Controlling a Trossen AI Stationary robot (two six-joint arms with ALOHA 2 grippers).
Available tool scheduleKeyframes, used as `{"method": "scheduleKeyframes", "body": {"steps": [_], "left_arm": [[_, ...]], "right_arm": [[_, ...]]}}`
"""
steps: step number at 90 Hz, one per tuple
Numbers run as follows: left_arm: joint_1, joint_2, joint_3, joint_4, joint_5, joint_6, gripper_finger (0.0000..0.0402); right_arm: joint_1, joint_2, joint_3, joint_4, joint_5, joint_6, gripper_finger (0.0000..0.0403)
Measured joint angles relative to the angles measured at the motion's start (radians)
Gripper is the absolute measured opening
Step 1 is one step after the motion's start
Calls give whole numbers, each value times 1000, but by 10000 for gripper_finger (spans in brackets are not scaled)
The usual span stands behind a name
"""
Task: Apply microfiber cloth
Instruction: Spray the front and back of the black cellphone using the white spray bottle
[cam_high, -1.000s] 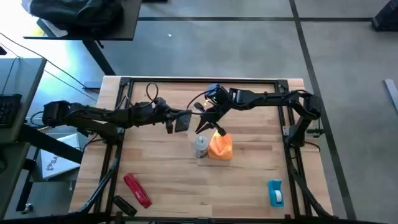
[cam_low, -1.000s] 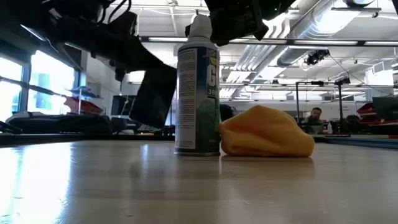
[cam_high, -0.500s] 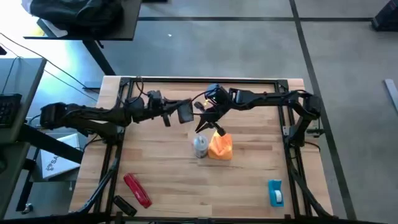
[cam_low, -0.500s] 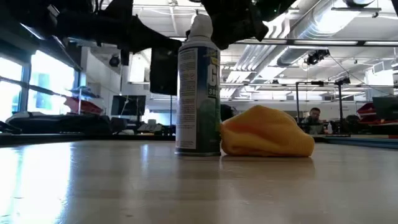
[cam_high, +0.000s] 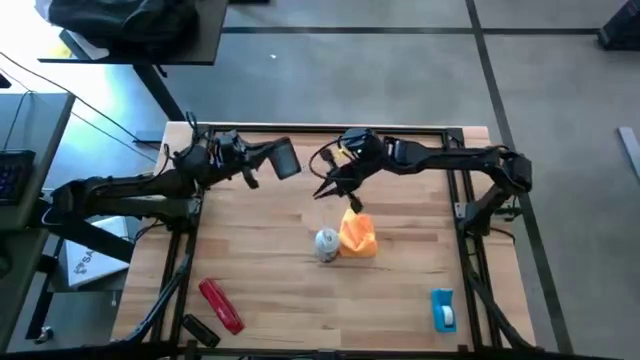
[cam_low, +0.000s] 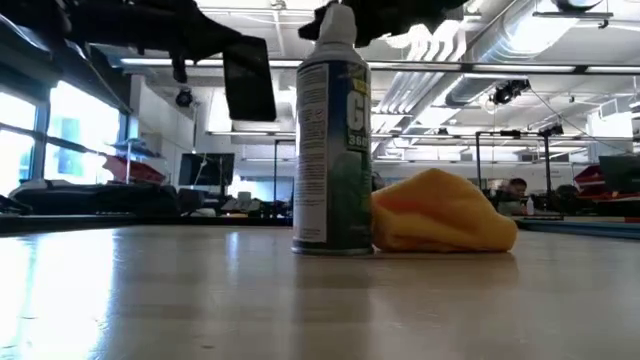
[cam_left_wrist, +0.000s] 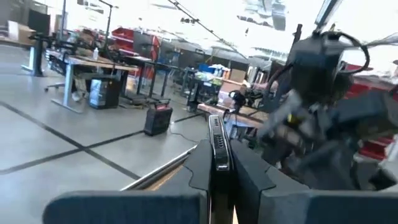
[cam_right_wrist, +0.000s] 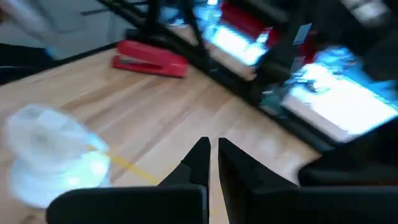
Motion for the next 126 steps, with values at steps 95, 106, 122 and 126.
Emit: {"method": "scheduleKeyframes", "body": {"steps": [95, 106, 122, 126], "left_arm": [[-361, -23, 0, -30, -123, 8, 12], [-435, -23, 0, -26, -194, 33, 12], [-489, -29, 0, -21, -225, 45, 12], [-499, -30, 0, -17, -225, 45, 12]], "right_arm": [[515, -75, 3, -330, 369, 682, 0], [594, -75, -43, -316, 495, 843, 0], [685, -75, -177, -191, 691, 1046, 0], [701, -75, -217, -122, 744, 1062, 0]]}}
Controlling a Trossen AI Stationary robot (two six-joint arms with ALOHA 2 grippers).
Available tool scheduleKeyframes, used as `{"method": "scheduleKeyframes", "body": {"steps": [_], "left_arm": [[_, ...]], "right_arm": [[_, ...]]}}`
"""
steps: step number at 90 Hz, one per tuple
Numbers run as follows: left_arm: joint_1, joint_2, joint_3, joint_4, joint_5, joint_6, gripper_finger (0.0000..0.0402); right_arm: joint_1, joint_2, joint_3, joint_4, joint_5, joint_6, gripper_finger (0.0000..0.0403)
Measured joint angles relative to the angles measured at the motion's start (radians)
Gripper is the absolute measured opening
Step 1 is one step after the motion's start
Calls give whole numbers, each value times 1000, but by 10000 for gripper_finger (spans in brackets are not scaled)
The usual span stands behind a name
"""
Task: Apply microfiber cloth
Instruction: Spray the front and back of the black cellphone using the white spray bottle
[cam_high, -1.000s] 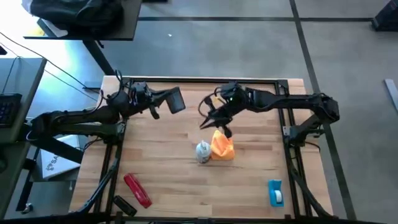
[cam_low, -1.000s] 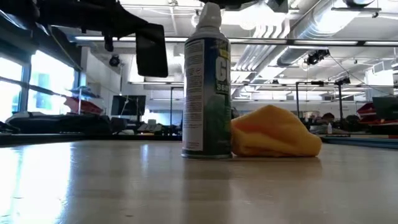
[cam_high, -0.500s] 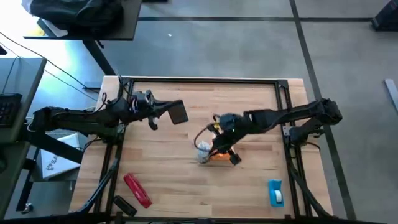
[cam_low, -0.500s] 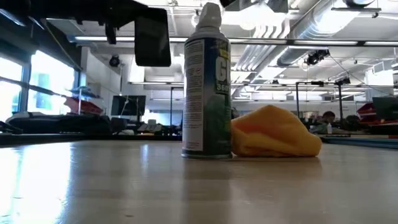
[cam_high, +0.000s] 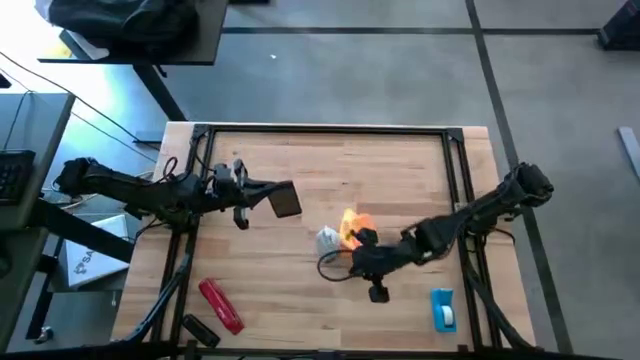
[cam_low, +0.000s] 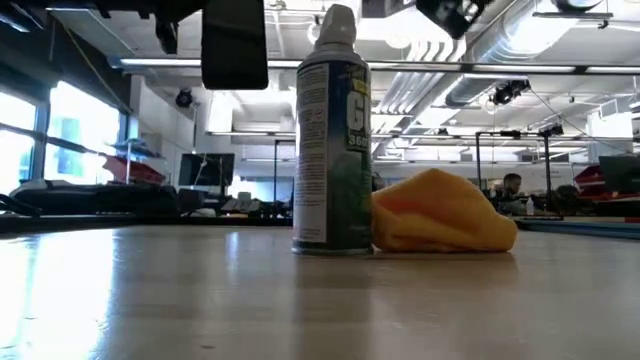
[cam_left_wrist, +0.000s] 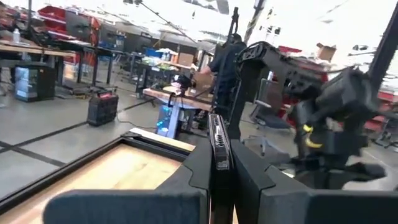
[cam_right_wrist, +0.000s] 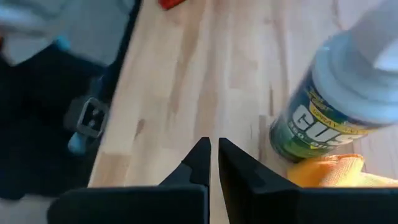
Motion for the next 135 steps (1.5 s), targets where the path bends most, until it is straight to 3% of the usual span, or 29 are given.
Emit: {"method": "scheduleKeyframes", "body": {"steps": [30, 44, 65, 91, 122, 135], "left_arm": [[-101, -8, 0, -6, -65, 29, 12], [-127, -15, 0, -6, -78, 56, 12], [-127, -54, 0, -56, -80, 78, 12], [-132, -161, -1, -193, -102, 108, 12], [-132, -245, -1, -368, -115, 73, 12], [-132, -251, -70, -323, -129, -12, 12]], "right_arm": [[16, 14, -371, 619, 220, 64, 0], [-17, 93, -431, 855, 240, 36, 0], [-71, 252, -370, 926, 134, 49, 0], [-137, 375, -311, 1058, 228, 41, 0], [-370, 395, -277, 1054, 228, -96, 0], [-460, 394, -277, 1054, 214, -169, 0]]}}
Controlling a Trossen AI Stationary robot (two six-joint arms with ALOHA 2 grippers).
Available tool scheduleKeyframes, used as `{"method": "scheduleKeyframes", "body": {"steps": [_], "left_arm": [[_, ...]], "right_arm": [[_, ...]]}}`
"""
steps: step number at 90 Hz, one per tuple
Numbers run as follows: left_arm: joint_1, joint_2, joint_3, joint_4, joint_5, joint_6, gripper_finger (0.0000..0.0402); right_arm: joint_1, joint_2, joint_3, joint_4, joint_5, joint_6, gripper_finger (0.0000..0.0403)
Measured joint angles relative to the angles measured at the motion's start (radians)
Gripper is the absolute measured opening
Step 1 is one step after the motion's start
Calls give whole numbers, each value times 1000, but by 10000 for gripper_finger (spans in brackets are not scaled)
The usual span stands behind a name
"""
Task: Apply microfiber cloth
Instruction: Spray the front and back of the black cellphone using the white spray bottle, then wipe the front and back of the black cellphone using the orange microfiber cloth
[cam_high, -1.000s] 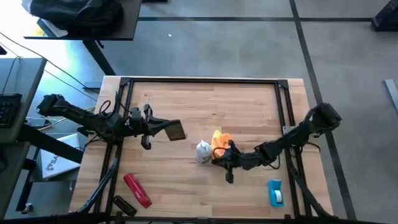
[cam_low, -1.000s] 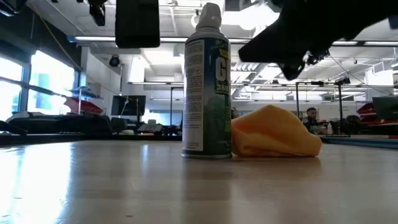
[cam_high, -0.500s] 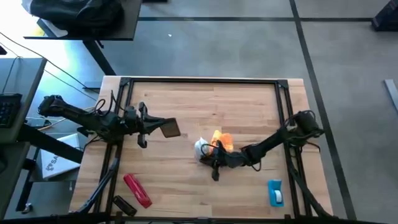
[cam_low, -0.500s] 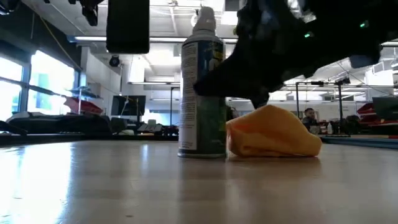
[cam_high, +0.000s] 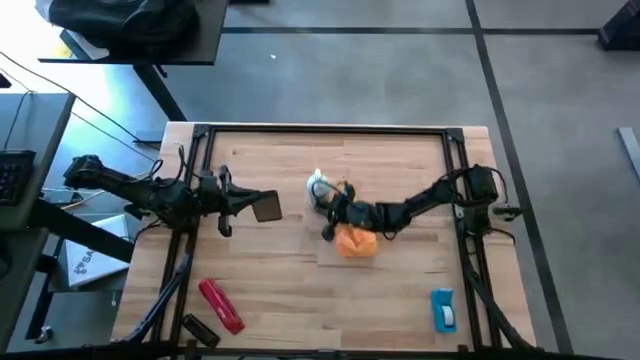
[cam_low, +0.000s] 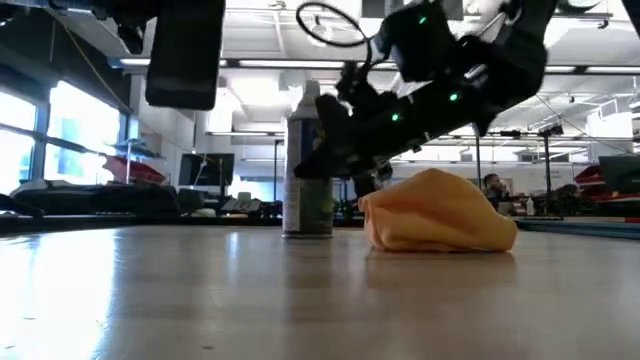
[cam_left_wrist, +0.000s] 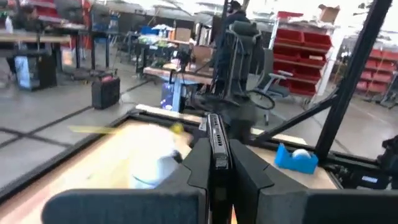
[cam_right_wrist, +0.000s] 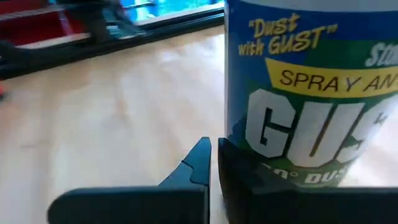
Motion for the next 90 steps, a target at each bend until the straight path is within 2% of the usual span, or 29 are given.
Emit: {"method": "scheduleKeyframes", "body": {"steps": [6, 17, 25, 39, 49, 57, 66, 74, 90], "left_arm": [[0, 4, -55, 53, 1, -56, 12], [2, 22, -163, 176, -6, -162, 12], [11, 43, -192, 266, -25, -159, 12], [42, 107, -194, 262, -29, -203, 12], [79, 174, -194, 288, -49, -314, 12], [98, 240, -193, 283, -45, -394, 12], [107, 310, -194, 318, -47, -484, 12], [112, 369, -194, 351, -71, -566, 12], [122, 473, -194, 454, -102, -720, 12]], "right_arm": [[-23, -18, 0, -16, -35, -59, 1], [-19, -110, 4, -143, -178, -156, 15], [0, -188, 40, -373, -262, -134, 46], [60, -256, 159, -837, -327, -63, 125], [113, -258, 221, -1042, -328, -57, 180], [144, -258, 230, -1125, -328, -34, 217], [167, -257, 227, -1189, -327, 68, 250], [181, -255, 227, -1229, -306, 133, 269], [203, -223, 227, -1281, -157, 166, 280]]}}
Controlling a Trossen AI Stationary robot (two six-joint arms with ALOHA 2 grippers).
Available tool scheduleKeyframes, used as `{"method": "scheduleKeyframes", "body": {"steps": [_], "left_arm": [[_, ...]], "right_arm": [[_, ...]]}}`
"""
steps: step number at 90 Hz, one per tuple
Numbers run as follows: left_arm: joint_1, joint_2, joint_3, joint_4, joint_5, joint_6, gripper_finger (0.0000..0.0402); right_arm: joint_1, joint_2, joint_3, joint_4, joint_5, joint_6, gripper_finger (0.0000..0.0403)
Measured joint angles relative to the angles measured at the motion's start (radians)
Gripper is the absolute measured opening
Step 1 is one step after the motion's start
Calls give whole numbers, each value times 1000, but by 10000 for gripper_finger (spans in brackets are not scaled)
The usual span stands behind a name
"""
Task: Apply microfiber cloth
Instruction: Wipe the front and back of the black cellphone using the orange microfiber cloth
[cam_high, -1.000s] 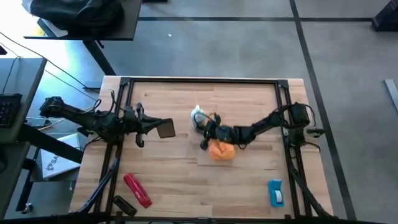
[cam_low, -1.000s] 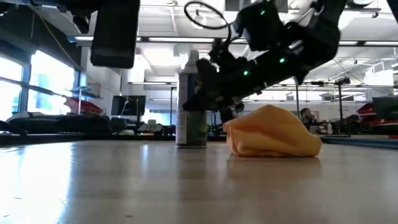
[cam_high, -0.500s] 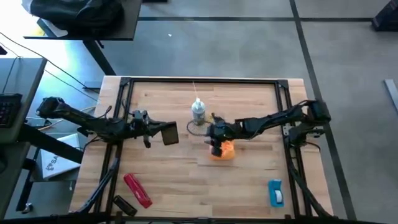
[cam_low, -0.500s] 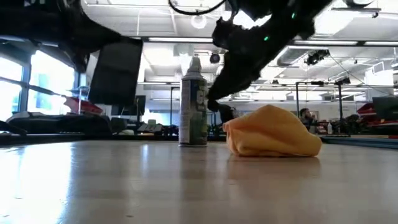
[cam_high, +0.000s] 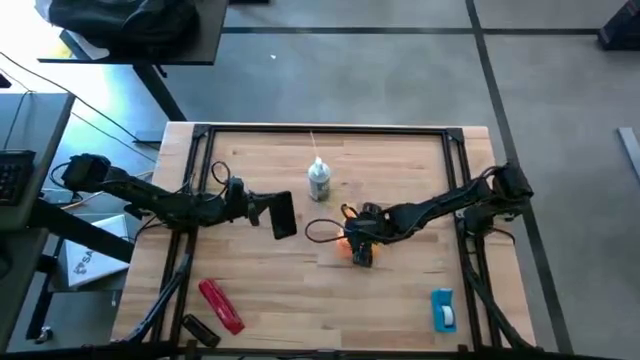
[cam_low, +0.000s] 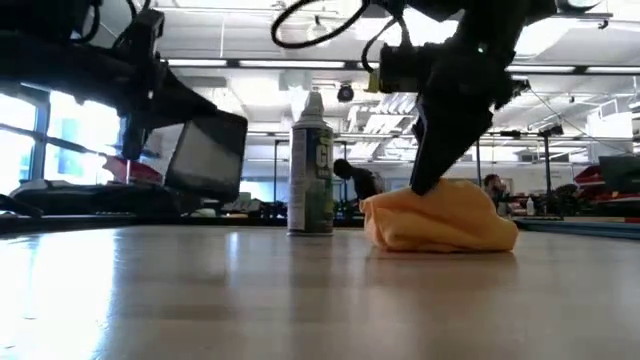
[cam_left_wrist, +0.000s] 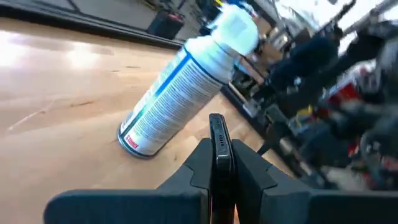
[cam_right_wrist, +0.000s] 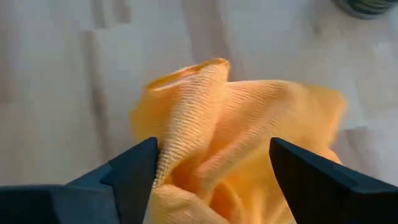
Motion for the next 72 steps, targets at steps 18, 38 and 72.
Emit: {"method": "scheduleKeyframes", "body": {"steps": [18, 38, 72], "left_arm": [[0, 101, 0, 27, 45, -200, 12], [-28, 217, 0, 40, 71, -350, 12], [-102, 385, 7, 110, -4, -529, 12]], "right_arm": [[-14, 64, 0, 26, -28, -15, 279], [-35, 129, 4, 63, -156, -21, 249], [12, 94, 46, 39, -153, -92, 19]]}}
